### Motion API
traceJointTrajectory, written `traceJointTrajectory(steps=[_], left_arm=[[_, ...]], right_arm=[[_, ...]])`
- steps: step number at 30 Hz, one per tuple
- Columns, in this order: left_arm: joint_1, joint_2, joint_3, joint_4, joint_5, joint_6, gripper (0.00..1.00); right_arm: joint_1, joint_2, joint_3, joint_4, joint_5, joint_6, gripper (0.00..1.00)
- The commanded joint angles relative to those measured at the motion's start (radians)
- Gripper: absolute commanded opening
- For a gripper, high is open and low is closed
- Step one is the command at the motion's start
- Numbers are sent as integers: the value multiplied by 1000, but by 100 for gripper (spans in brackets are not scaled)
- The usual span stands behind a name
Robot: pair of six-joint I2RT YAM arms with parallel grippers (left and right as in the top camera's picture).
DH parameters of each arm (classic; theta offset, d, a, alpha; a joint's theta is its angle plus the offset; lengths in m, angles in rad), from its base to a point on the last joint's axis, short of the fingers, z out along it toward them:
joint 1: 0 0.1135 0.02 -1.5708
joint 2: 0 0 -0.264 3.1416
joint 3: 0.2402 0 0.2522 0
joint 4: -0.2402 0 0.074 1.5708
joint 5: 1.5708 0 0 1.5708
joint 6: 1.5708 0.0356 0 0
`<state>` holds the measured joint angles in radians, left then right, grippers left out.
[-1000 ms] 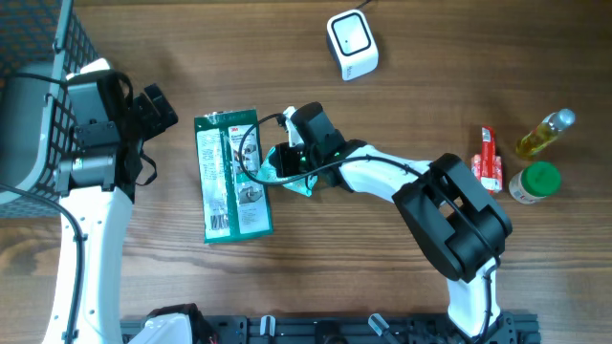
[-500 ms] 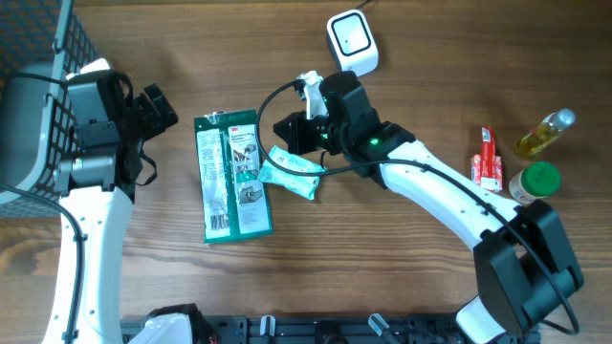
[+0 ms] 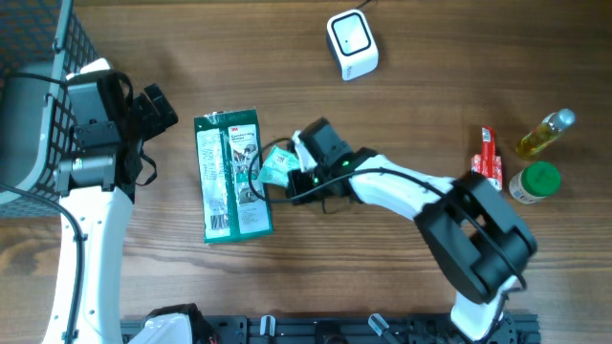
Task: Scan the item barcode
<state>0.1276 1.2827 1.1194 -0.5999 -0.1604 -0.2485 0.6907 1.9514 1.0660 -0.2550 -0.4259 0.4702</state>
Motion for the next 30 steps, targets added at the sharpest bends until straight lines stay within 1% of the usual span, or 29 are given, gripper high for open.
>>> traceJointTrajectory(steps=[1,5,7,9,11,14,17,18,21,23,30], left_arm=[[6,0,8,3,-9,9,100],[6,0,7,4,-9,9,100],[6,0,8,4,-9,9,100],[6,0,8,3,-9,9,100],[6,0,8,4,-9,9,100],[6,0,8,4,-9,9,100],[6,0,8,4,-9,9,100],[6,0,8,4,-9,9,100],[6,0,8,4,-9,9,100],[6,0,7,3,-9,9,100],[6,0,8,3,-9,9,100]], right_arm=[[-11,18,-11,-21,100,10,5],[-34,-74,11,-19,40,-2,9],[-48,-151,23,-19,5,-2,10],[-65,-231,24,-21,10,-10,13],[-85,-303,24,-36,45,-49,15],[-115,-379,24,-96,198,-75,23],[-150,-405,24,-177,378,-99,42],[-164,-404,23,-203,431,-109,53],[-195,-390,20,-272,501,-108,99],[-197,-386,20,-291,501,-107,100],[-196,-386,20,-278,501,-103,100]])
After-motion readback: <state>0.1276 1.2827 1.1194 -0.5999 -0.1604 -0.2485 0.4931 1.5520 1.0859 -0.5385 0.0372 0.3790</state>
